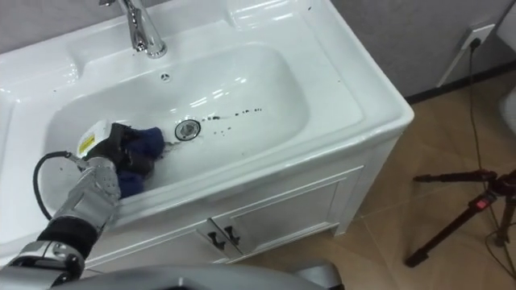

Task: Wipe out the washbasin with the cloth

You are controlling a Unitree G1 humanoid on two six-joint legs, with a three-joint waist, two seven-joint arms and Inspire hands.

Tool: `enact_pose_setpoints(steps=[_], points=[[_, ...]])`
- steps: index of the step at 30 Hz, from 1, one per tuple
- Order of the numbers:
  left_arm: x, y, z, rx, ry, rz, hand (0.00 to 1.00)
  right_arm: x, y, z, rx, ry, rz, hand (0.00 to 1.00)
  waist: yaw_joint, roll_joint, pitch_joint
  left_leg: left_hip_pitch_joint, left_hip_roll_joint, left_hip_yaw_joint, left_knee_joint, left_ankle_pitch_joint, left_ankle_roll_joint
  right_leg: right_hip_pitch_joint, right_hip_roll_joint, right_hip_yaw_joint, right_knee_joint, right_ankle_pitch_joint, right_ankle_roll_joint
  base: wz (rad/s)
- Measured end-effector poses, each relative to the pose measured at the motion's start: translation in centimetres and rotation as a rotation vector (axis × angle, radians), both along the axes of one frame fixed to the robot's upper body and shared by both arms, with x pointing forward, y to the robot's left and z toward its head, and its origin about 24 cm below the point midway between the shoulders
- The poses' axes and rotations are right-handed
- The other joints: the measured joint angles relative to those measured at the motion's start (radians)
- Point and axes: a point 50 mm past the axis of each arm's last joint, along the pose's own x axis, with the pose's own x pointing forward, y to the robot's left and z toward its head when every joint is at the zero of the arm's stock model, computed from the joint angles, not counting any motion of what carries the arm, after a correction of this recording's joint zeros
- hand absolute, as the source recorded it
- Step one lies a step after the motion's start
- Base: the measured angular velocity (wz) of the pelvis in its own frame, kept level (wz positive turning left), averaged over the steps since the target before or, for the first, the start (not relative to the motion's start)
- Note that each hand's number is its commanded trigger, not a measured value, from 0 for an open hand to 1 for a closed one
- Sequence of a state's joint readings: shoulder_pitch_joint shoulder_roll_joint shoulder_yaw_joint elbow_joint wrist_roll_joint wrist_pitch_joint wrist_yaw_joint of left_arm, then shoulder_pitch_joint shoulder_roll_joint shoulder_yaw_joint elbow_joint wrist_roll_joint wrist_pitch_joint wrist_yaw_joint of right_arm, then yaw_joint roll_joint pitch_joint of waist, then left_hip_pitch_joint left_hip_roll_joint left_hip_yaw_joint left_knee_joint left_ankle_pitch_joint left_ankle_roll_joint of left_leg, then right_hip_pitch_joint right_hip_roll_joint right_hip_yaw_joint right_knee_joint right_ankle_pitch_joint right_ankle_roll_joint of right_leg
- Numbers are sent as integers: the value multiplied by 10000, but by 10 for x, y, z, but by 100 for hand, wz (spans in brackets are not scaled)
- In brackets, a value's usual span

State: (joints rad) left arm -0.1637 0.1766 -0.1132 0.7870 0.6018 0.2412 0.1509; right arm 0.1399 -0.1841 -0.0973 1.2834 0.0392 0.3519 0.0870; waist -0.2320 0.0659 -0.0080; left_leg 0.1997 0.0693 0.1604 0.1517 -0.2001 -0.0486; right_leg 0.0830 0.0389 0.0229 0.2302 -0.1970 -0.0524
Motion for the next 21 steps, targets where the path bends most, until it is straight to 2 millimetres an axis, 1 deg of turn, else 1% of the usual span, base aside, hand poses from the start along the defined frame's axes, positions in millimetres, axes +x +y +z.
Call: enact_pose_setpoints(steps=[1, 3, 8, 10, 12, 13, 15, 16, 18, 20, 21], points=[[1, -2, 0, -62, 37, -100, 100, -1, 1, 0, 23, 62, -29, 0, -85, -3, 1, 0, -13, 11, 0, 0, 0, -28, -2, 36, 50, -30, 9, 0], [3, -4, 0, -433, -9, 126, 100, -1, 2, 0, 53, 150, 81, 0, -104, -2, 2, -36, -51, 22, 3, 0, 0, -173, -36, 67, 212, -98, 26, -5], [16, -7, 2, -1483, -97, 869, 100, 4, 4, -1, 91, 151, 157, 0, -199, -33, 3, -284, -128, 62, 8, 3, 6, -544, -69, 138, 459, -161, 75, -2], [22, -9, 5, -1795, -178, 1017, 100, 11, 4, -1, 74, 81, 288, 0, -233, -31, 4, -442, -134, 229, 43, 23, 38, -725, -105, 187, 488, -136, 116, -7], [29, -16, 8, -2204, -277, 988, 100, 19, 3, -1, 78, -36, 402, 0, -293, -20, 11, -614, -148, 472, 54, 48, 74, -933, -151, 204, 496, -79, 133, -11], [32, -19, 9, -2387, -349, 1000, 100, 23, 3, -1, 90, -145, 452, 0, -366, -18, 12, -722, -163, 556, 97, 49, 76, -1050, -185, 206, 527, -67, 145, -12], [37, -25, 12, -2655, -439, 929, 100, 28, 2, 0, 102, -251, 499, 0, -455, -9, 18, -880, -214, 577, 123, 56, 88, -1268, -200, 296, 646, -75, 165, -9], [40, -28, 14, -2747, -506, 843, 100, 32, 1, 0, 77, -334, 513, 0, -606, 11, 29, -1008, -255, 580, 126, 84, 132, -1375, -202, 292, 650, -72, 194, 0], [44, -30, 17, -2846, -580, 795, 100, 34, 1, 0, 53, -400, 448, 0, -784, 25, 45, -1105, -294, 630, 118, 101, 160, -1482, -218, 317, 663, -73, 235, 2], [46, -31, 18, -2986, -631, 844, 100, 33, 1, 0, 0, -355, 341, 0, -834, 25, 45, -1171, -304, 739, 127, 101, 160, -1571, -257, 296, 687, -72, 244, -3], [46, -31, 18, -3131, -659, 922, 100, 33, 1, 0, -14, -333, 222, 0, -928, 22, 45, -1204, -318, 745, 128, 101, 160, -1586, -346, 295, 696, -91, 263, 3]])
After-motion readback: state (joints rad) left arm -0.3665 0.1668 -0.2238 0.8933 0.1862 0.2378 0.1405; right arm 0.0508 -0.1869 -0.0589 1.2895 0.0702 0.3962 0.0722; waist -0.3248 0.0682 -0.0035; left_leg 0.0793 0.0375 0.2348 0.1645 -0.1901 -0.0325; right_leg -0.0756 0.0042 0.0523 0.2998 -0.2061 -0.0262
